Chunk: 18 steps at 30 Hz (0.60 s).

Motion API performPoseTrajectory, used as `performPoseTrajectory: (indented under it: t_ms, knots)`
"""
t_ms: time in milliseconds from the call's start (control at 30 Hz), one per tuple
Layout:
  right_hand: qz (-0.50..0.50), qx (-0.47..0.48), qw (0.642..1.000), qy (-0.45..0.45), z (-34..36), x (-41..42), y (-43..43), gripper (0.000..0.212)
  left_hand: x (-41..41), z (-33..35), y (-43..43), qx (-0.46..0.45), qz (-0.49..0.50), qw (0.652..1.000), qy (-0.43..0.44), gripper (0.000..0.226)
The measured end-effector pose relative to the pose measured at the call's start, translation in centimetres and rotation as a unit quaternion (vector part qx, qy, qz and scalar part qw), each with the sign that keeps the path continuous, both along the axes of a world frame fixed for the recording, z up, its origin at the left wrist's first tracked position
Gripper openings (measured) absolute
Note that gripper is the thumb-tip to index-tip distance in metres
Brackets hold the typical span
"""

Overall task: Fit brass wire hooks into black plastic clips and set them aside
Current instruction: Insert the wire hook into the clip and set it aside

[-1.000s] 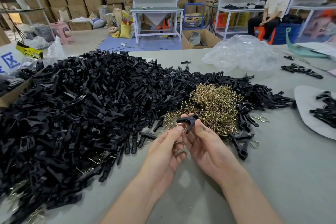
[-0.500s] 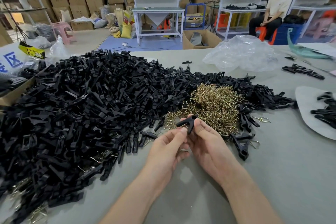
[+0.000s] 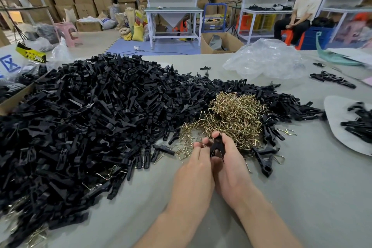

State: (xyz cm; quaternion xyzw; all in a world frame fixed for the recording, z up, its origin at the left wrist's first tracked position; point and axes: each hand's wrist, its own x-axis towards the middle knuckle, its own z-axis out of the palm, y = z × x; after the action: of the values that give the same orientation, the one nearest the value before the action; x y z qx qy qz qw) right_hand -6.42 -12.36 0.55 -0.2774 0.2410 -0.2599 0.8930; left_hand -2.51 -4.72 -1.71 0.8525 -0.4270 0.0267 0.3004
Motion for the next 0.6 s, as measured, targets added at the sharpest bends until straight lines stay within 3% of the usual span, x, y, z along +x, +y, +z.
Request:
performPoseTrajectory:
  t_ms: [600]
  knots:
    - [-0.014,0.030,0.999,-0.010,0.2,0.1,1.4,0.022,0.3,0.8,0.1,0.042,0.030,0.998,0.045,0.033]
